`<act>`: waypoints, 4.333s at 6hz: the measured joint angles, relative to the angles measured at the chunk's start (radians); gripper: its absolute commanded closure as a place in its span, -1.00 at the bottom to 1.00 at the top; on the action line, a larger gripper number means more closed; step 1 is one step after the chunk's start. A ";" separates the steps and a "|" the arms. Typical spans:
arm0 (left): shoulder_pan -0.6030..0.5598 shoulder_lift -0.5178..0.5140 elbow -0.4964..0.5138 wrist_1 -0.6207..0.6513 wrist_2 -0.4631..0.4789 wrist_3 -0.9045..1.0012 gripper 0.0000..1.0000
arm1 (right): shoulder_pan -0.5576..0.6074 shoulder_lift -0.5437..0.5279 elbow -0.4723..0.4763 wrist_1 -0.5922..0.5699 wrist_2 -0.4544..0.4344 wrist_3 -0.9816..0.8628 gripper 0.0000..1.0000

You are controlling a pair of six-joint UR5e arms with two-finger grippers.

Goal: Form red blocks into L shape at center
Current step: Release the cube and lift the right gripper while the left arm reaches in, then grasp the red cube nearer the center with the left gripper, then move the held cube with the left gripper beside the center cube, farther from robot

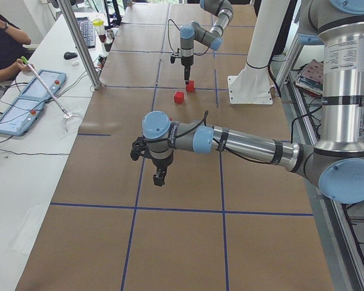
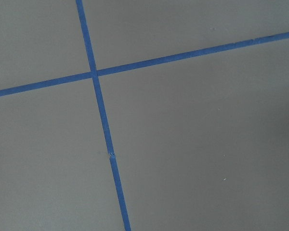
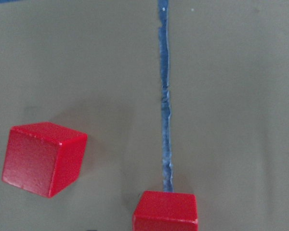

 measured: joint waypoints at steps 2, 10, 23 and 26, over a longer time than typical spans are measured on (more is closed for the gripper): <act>0.175 -0.066 0.001 -0.151 0.005 -0.157 -1.00 | 0.066 -0.142 0.159 0.002 0.079 -0.009 -1.00; 0.736 -0.565 0.151 -0.190 0.272 -0.725 -1.00 | 0.257 -0.622 0.477 0.014 0.225 -0.345 -1.00; 0.907 -0.740 0.293 -0.197 0.577 -1.018 0.87 | 0.262 -0.628 0.476 0.014 0.230 -0.350 -1.00; 0.920 -0.871 0.398 -0.186 0.627 -1.173 0.86 | 0.261 -0.624 0.478 0.014 0.229 -0.350 -1.00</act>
